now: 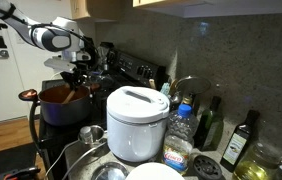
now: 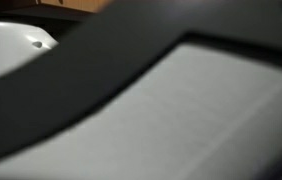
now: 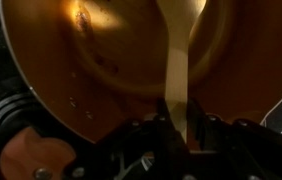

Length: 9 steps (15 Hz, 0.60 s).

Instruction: Remove the wooden spatula from the pot and place it in the cutlery holder

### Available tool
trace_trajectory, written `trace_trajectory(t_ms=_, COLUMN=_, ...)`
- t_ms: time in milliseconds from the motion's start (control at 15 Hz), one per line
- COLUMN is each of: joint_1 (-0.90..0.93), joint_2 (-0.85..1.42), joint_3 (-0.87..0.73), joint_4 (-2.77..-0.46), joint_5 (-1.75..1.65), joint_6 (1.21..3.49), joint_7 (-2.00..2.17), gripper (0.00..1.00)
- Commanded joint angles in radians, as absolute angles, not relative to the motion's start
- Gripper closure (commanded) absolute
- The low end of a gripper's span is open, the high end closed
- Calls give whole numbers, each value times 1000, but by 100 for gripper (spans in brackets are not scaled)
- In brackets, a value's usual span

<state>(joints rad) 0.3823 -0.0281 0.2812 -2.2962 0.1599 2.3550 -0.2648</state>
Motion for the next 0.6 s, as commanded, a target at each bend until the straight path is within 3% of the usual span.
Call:
trace_trajectory(t_ms=0, joint_1=365, joint_2=-45, joint_3=300, joint_4=-2311, joint_5=138, joint_6=2358, joint_7=-226, gripper=93)
trace_trajectory(t_ms=200, joint_1=364, joint_2=-46, joint_3=299, joint_4=-2311, joint_5=144, joint_6=2356, joint_7=-232, gripper=93)
trace_trajectory(t_ms=267, joint_1=365, joint_2=-44, joint_3=298, joint_4=-2308, joint_5=154, joint_6=2349, joint_7=-242, gripper=88)
trace_trajectory(t_ms=333, joint_1=365, joint_2=-42, joint_3=298, joint_4=-2305, joint_5=159, joint_6=2340, joint_7=-246, gripper=50)
trace_trajectory(t_ms=400, joint_1=364, joint_2=-39, joint_3=298, joint_4=-2303, joint_5=162, joint_6=2335, joint_7=-249, gripper=48)
trace_trajectory(t_ms=533, joint_1=364, joint_2=-38, joint_3=298, joint_4=-2304, joint_5=163, joint_6=2331, joint_7=-250, gripper=34)
